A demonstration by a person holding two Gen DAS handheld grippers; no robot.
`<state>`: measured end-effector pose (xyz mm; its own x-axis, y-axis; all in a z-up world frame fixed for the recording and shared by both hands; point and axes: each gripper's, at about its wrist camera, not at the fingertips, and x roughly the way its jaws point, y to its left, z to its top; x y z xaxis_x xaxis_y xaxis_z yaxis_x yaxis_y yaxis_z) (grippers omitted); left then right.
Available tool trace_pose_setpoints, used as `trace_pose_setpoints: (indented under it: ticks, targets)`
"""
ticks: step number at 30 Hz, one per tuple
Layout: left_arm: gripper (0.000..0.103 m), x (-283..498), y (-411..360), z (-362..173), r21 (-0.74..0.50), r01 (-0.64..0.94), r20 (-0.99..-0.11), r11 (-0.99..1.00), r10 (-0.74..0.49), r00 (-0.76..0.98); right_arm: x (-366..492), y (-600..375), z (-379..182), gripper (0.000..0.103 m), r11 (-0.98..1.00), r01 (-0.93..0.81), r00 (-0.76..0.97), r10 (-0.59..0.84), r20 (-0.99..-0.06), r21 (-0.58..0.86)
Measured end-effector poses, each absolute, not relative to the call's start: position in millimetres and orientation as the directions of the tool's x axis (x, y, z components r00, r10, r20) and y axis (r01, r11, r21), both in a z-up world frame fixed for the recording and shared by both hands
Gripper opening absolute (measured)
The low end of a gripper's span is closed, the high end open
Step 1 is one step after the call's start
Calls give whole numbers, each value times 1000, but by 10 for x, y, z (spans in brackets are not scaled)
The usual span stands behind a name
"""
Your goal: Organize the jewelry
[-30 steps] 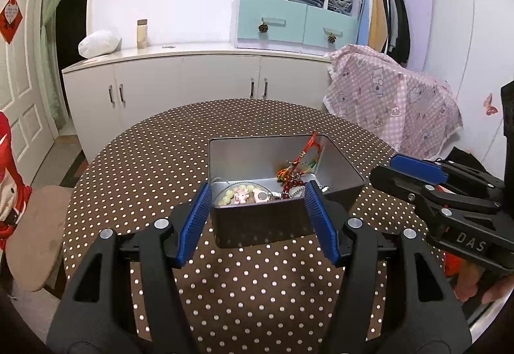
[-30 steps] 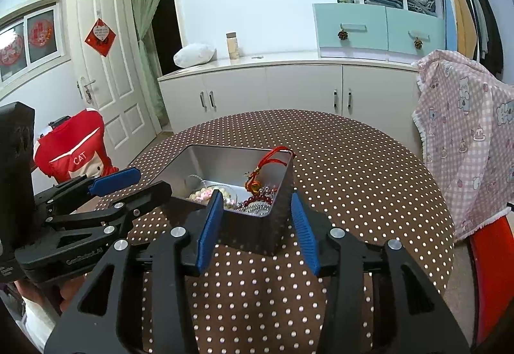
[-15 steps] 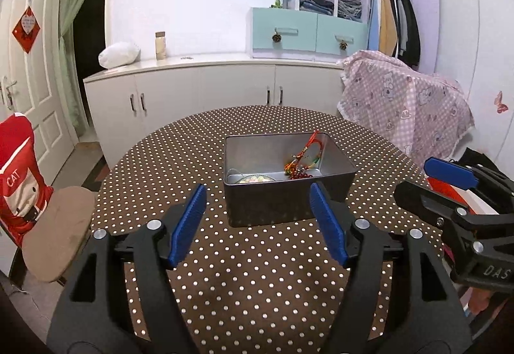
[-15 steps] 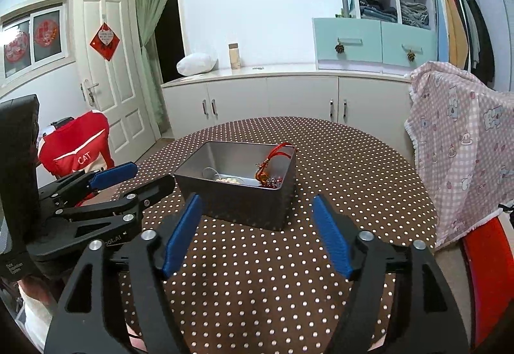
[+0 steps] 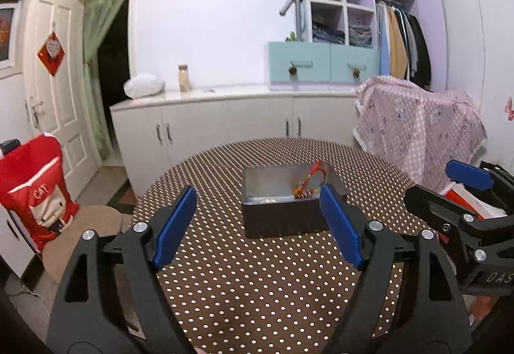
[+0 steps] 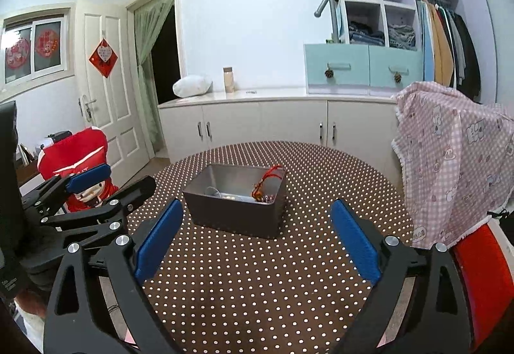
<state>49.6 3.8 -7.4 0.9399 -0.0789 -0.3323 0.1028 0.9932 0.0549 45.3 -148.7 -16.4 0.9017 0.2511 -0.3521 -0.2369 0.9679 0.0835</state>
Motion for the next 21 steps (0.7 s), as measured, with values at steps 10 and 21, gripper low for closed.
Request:
trace_pose_setpoints:
  ticks: [10,21]
  targets:
    - [86,271,15,96,66,80,-261,995,-60,964,228,-1483,-30,93,972,-225,931,235,-279,66]
    - [88,179,17,96,47,89,-276,995,-73,958,111,-1529,-48,94,980,-194,947,201,-249,53]
